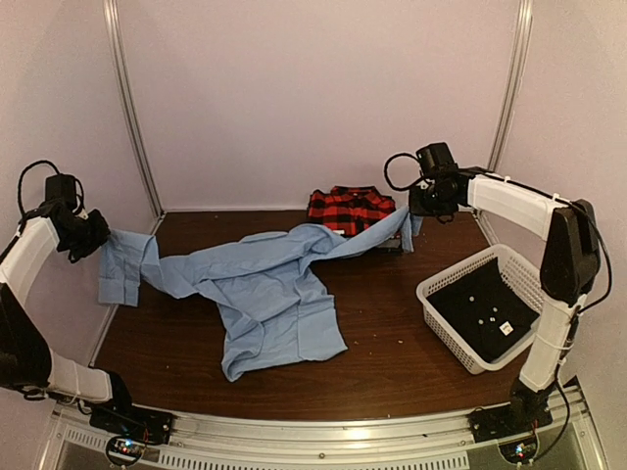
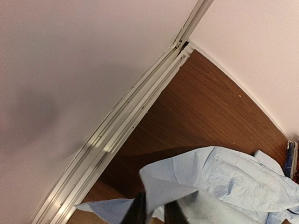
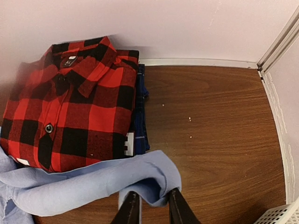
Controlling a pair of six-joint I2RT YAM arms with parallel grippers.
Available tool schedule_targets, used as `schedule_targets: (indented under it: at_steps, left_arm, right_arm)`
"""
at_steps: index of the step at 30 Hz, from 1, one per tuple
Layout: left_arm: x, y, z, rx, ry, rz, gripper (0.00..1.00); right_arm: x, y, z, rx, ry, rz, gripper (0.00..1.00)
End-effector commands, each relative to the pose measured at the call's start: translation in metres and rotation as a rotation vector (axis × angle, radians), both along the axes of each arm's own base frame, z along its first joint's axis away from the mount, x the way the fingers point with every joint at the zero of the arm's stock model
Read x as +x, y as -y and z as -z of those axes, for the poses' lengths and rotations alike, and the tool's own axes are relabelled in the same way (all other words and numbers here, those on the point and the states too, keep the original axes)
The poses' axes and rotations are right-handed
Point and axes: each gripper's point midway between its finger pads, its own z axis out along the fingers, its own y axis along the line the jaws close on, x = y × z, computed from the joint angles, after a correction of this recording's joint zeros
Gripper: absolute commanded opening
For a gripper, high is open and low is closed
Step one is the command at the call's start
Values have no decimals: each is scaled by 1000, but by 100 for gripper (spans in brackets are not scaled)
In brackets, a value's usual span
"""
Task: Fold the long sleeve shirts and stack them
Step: Flatten out the crumpled shirt at the center of the board.
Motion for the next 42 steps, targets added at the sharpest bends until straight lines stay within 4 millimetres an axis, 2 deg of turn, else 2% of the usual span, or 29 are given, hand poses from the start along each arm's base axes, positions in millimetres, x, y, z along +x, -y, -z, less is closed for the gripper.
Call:
schedule_targets:
  at_steps: [1, 4, 7, 11, 16, 21, 25, 30, 35, 38, 42]
  left_arm:
    - [8, 1, 0, 5, 22, 39, 35]
    - [6, 10, 3, -13, 34, 88, 49]
    - [4, 21, -5, -18, 69, 134, 64]
    - [5, 51, -15, -13, 97, 220, 67]
    - [11, 119, -11, -62, 92, 386, 67]
    - [21, 191, -2, -144, 93, 555, 67]
    - [28, 251, 17, -199, 64, 690, 67]
    - [39, 312, 51, -269, 1, 836, 67]
    - [52, 352, 85, -320, -65, 928, 68]
    - [55, 363, 107, -347, -101, 945, 68]
    - [53, 362, 135, -345, -156, 938, 69]
  right_arm:
    - [-9, -30, 5, 18, -25, -85, 32]
    - [-21, -48, 3, 16, -21, -126, 50]
    - [-40, -74, -2, 26, -7, -184, 59]
    - [-77, -120, 4, 18, -11, -277, 63]
    - [-129, -185, 18, 43, -39, -419, 64]
    - [-174, -231, 39, 56, -82, -511, 64]
    - [-207, -262, 64, 49, -128, -576, 64]
    - [-226, -284, 96, 6, -176, -605, 65]
    - [-231, -297, 123, -21, -211, -610, 65]
    - [-235, -300, 140, -66, -225, -607, 66]
    - [-241, -297, 159, -121, -249, -600, 67]
